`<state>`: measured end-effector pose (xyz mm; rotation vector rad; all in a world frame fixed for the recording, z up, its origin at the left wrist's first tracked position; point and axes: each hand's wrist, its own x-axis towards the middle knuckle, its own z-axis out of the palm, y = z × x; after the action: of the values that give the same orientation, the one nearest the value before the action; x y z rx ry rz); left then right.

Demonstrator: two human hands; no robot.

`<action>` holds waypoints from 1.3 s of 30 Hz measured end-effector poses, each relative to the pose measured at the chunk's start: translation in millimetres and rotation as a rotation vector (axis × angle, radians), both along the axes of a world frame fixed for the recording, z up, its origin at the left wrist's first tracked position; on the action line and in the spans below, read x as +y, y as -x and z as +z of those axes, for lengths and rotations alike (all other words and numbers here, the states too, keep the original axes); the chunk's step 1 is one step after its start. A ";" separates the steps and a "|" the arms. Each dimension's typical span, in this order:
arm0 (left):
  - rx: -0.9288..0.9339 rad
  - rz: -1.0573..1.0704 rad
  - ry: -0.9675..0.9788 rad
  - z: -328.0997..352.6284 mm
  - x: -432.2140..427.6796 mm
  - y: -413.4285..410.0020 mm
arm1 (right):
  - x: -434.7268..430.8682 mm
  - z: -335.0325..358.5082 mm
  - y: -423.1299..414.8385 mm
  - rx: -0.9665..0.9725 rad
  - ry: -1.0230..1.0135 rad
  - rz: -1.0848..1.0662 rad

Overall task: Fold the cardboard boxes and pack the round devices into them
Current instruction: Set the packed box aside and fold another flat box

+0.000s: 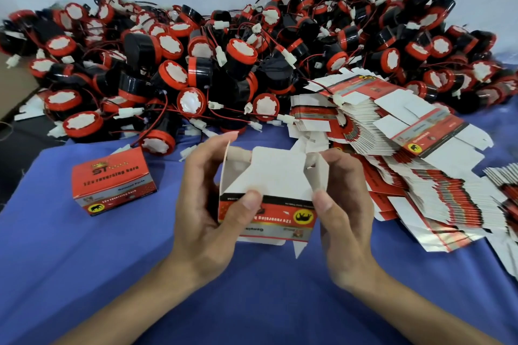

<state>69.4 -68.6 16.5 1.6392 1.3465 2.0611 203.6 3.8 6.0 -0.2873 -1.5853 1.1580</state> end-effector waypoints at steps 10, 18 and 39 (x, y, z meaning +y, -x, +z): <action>0.067 0.062 -0.007 -6.3 0.2 -0.5 | -1.8 -4.7 4.4 -0.012 -0.250 -0.107; 0.069 -0.010 -0.053 0.2 -5.0 2.0 | -2.3 1.1 4.8 -0.021 -0.362 -0.152; -0.208 -0.295 0.129 10.0 -0.6 11.8 | -7.1 -10.3 3.7 -0.093 -0.423 -0.170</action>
<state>57.6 -69.2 26.5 1.4266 1.0733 1.8709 199.9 -3.3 -4.2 -0.1936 -1.8047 0.6665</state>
